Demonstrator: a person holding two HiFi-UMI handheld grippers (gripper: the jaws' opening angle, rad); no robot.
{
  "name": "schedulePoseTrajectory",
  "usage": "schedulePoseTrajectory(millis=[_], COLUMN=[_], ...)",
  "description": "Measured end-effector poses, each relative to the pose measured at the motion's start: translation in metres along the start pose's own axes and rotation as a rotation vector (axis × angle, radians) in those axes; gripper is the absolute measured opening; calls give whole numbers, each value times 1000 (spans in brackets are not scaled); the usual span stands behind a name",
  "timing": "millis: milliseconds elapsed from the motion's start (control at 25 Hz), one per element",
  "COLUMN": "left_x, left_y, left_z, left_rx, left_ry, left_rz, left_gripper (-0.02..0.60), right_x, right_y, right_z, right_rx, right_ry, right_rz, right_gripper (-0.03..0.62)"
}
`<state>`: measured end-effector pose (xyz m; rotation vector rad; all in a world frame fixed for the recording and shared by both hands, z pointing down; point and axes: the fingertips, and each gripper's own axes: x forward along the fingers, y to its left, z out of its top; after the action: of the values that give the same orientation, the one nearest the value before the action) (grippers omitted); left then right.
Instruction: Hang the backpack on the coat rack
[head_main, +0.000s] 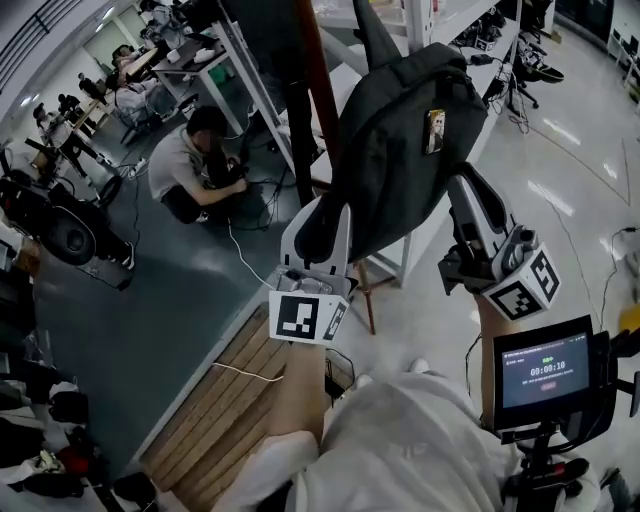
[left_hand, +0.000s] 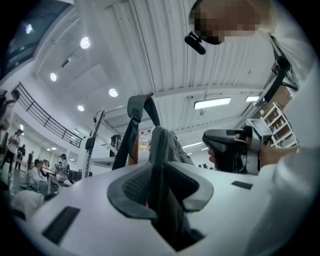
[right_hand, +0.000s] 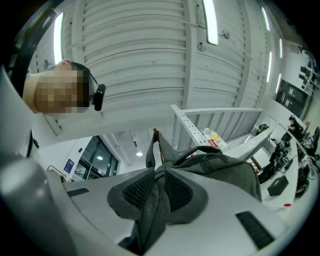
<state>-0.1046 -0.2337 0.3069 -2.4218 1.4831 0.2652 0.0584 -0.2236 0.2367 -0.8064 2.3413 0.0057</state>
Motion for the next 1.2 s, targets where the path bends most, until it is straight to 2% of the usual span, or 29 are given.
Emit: schedulePoseTrajectory(millis=[240, 480, 640, 920, 1200], left_x=[-28, -53, -69, -80, -78], left_y=[-15, -2, 0, -9, -17], left_z=[-5, -9, -3, 11, 4], left_rx=[-169, -231, -301, -261, -253], left_ry=[-32, 1, -22, -12, 2], left_rz=[-34, 17, 37, 32, 35], left_gripper=[89, 89, 88, 89, 87], right_x=[-35, -46, -47, -42, -39], right_y=[0, 5, 7, 17, 13], right_z=[-22, -52, -51, -45, -50], right_rx=[76, 197, 222, 188, 222], right_ry=[33, 84, 79, 75, 58], right_rz=[-32, -31, -24, -11, -6], right_gripper=[69, 69, 69, 67, 67])
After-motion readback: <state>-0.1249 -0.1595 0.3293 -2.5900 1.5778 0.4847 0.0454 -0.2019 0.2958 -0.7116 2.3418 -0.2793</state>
